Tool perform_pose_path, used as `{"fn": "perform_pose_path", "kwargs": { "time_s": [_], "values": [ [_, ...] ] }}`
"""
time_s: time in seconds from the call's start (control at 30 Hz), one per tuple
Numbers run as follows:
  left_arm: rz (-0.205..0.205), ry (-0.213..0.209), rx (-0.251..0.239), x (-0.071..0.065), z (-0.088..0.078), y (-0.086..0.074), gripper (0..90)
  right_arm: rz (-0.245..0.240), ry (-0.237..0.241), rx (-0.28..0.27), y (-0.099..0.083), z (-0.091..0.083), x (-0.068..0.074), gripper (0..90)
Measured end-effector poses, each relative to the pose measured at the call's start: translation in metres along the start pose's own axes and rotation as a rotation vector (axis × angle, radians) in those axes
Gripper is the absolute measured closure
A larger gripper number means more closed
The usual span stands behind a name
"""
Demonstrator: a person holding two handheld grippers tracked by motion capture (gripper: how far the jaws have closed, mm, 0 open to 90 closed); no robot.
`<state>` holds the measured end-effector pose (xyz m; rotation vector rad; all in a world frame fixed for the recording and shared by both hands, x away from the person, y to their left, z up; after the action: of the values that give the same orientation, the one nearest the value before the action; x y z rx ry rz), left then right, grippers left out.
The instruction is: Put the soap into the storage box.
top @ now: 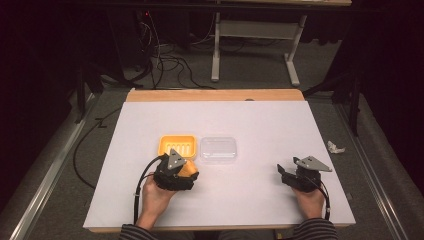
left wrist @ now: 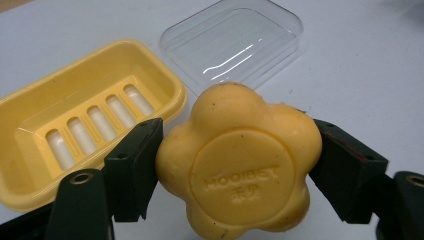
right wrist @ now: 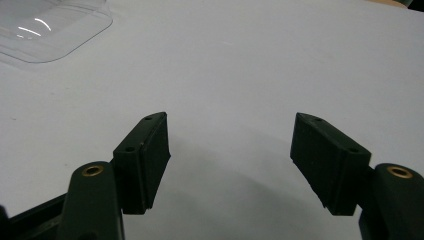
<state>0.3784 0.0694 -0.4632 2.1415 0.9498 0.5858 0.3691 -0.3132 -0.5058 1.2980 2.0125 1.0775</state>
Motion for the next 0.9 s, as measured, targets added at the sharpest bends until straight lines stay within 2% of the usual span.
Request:
{"fn": "perform_pose_path", "kwargs": {
  "time_s": [0.33, 0.67, 0.9],
  "values": [
    [-0.018, 0.006, -0.003, 0.009, 0.0, 0.002, 27.0, -0.003, -0.004, -0.001, 0.0, 0.0, 0.0, 32.1],
    [-0.027, 0.038, -0.02, 0.025, -0.005, 0.008, 27.1, -0.007, -0.006, -0.004, 0.0, 0.0, 0.0, 31.8],
    [-0.06, 0.053, -0.016, 0.037, -0.009, 0.009, 27.2, -0.004, -0.005, -0.007, 0.0, -0.001, 0.001, 31.8]
  ]
}}
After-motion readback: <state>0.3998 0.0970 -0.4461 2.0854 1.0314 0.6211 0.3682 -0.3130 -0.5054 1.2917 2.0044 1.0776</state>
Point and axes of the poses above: each handheld gripper's, and its own axes: z roughly forward along the jaws, y roughly out of its top, x roughly to its left, the point moved 5 cm from there along z, roughly forward along the jaws, and after that the axes turned 8 degrees about y, right-handed, at the moved point
